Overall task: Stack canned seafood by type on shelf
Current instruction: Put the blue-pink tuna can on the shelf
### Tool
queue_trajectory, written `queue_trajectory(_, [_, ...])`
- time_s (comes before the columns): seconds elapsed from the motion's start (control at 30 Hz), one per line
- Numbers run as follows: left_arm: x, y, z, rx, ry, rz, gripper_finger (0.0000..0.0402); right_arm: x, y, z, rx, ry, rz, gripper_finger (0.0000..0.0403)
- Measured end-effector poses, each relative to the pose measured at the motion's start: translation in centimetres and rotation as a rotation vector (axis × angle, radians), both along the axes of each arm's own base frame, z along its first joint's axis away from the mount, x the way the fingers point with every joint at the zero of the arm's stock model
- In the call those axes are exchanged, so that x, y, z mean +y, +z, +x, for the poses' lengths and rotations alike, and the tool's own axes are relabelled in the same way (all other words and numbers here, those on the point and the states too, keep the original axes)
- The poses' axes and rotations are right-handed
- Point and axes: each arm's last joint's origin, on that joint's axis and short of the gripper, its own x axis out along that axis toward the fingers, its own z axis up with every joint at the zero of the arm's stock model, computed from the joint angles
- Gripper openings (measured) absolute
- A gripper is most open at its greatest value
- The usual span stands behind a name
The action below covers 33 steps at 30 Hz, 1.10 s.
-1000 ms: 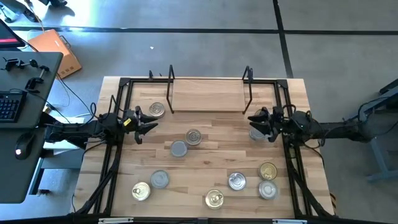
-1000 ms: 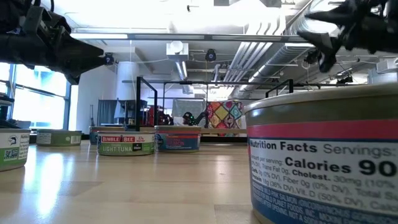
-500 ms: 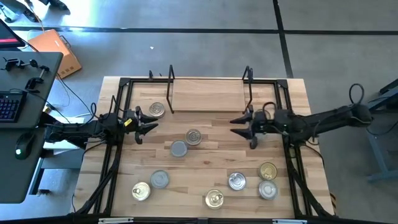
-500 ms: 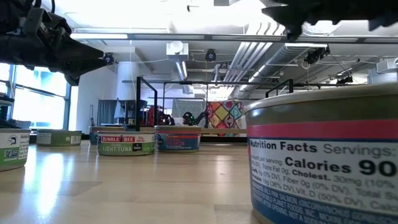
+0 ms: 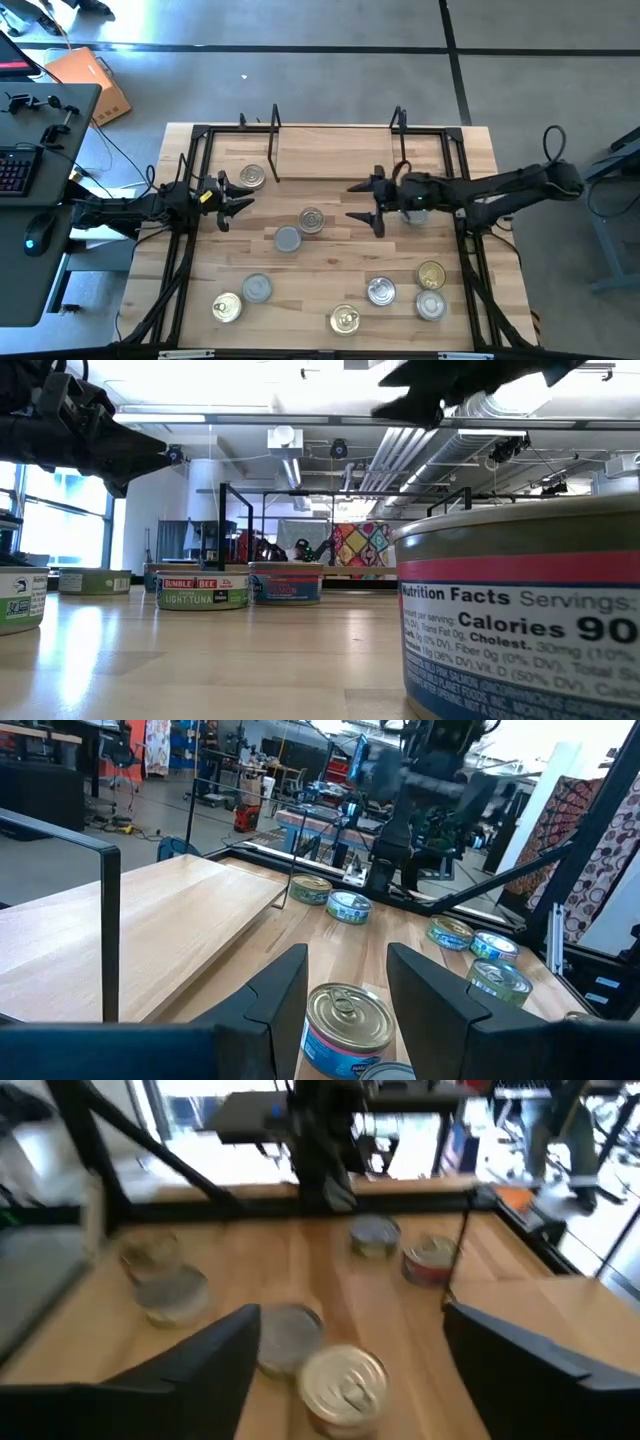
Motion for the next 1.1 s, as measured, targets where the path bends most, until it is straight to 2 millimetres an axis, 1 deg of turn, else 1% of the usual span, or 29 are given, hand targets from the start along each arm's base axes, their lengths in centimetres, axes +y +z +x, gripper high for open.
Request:
queue_trajectory(0.07, [0.0, 0.0, 0.0, 0.000, 0.000, 0.000, 0.0130, -0.5, -1.2, 0.8, 0.050, -0.006, -0.022, 0.0346])
queue_trajectory(0.13, [0.0, 0.0, 0.0, -0.001, 0.000, 0.000, 0.0130, -0.8, -2.9, 1.5, 0.111, 0.002, -0.040, 0.0363])
queue_trajectory(0.27, [0.0, 0.0, 0.0, -0.001, 0.000, 0.000, 0.0130, -1.1, -6.7, 3.8, 0.198, 0.041, -0.070, 0.0376])
queue_trajectory(0.4, [0.0, 0.0, 0.0, -0.002, 0.000, 0.000, 0.0130, -1.2, -9.7, 6.1, 0.142, 0.076, -0.104, 0.0377])
queue_trajectory(0.5, [0.0, 0.0, 0.0, -0.001, 0.000, 0.000, 0.0130, -1.6, -11.2, 7.1, 0.084, 0.098, -0.100, 0.0378])
queue_trajectory(0.57, [0.0, 0.0, 0.0, -0.002, 0.000, 0.000, 0.0130, -2.0, -12.1, 7.7, 0.085, 0.104, -0.092, 0.0378])
queue_trajectory(0.67, [0.0, 0.0, 0.0, -0.003, 0.000, 0.000, 0.0130, -2.5, -13.1, 8.5, 0.124, 0.130, -0.070, 0.0378])
queue_trajectory(0.8, [0.0, 0.0, 0.0, -0.003, 0.000, 0.000, 0.0130, -2.5, -13.7, 9.8, 0.136, 0.175, -0.051, 0.0378])
queue_trajectory(0.9, [0.0, 0.0, 0.0, -0.002, 0.000, 0.000, 0.0130, -2.9, -13.7, 10.2, 0.165, 0.170, -0.053, 0.0378])
queue_trajectory(0.97, [0.0, 0.0, 0.0, -0.002, 0.000, 0.000, 0.0130, -3.5, -13.5, 10.4, 0.191, 0.153, -0.050, 0.0378])
queue_trajectory(1.1, [0.0, 0.0, 0.0, -0.002, 0.007, 0.001, 0.0130, -4.5, -13.0, 10.8, 0.320, 0.133, -0.028, 0.0378])
